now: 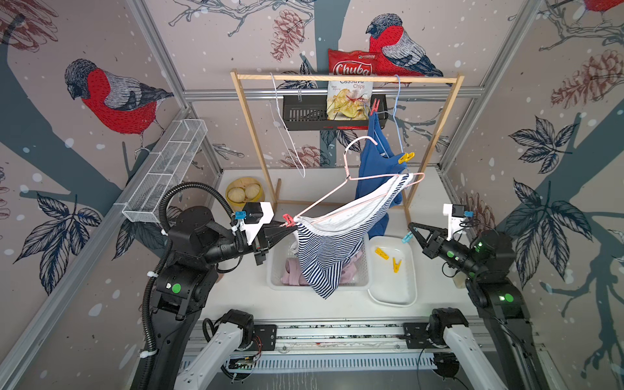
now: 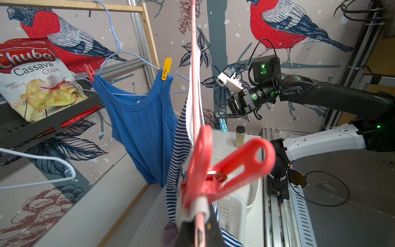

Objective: Remove the clothespins securing tank tops to the hanger
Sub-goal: Place the clothespin in the storage box.

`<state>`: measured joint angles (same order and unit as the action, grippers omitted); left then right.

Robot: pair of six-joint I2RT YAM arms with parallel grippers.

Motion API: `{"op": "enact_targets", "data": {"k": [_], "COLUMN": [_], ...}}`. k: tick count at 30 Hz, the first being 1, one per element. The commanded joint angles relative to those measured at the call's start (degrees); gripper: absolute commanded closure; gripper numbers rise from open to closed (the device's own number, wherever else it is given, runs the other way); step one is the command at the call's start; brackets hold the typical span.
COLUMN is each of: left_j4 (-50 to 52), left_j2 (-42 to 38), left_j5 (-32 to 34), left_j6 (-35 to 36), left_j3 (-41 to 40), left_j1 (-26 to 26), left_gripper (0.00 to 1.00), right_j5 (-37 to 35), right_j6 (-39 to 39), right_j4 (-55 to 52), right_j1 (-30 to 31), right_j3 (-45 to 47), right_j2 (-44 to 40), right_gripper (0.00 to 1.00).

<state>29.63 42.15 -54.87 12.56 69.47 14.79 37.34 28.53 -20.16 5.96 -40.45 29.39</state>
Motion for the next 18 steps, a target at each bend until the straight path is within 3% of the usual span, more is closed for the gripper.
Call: {"op": "enact_targets", "data": {"k": [1,4,8,11,15,18], "left_j4": [-0.59,1.60,3.70,6.31,8.90,9.09], "left_j2": [-0.74,-0.75,-0.73,0.47,2.07,2.49], "left_j5": [2.47,4.43,8.43,8.38,10.62,11.12], "left_j6": [0.20,0.58,0.31,0.00,0.35,0.56], "left_j3": [0.65,2.03,3.64,6.20,9.21,9.68], "left_j1": [-0.12,-0.11,-0.11,-0.13,-0.19,-0.10], "left_gripper": [1.00,1.00,1.00,1.00,1.00,1.00], "right_j5": [-7.94,-15.84,-32.79,-44.43,-52.44,-54.76], "right_j6": [3.53,5.08,6.98,9.35,13.49,14.96], "right_j4": [2.44,5.39,7.73,6.70,1.68,1.66], "right_j1": [3.42,11.01,27.01,35.32,37.39,37.68], "right_j3": [2.89,5.89,6.68,4.77,2.58,4.09], "right_j2": [1.15,3.99,11.32,17.88,24.19,23.18], "right_gripper": [1.00,1.00,1.00,1.00,1.00,1.00]}}
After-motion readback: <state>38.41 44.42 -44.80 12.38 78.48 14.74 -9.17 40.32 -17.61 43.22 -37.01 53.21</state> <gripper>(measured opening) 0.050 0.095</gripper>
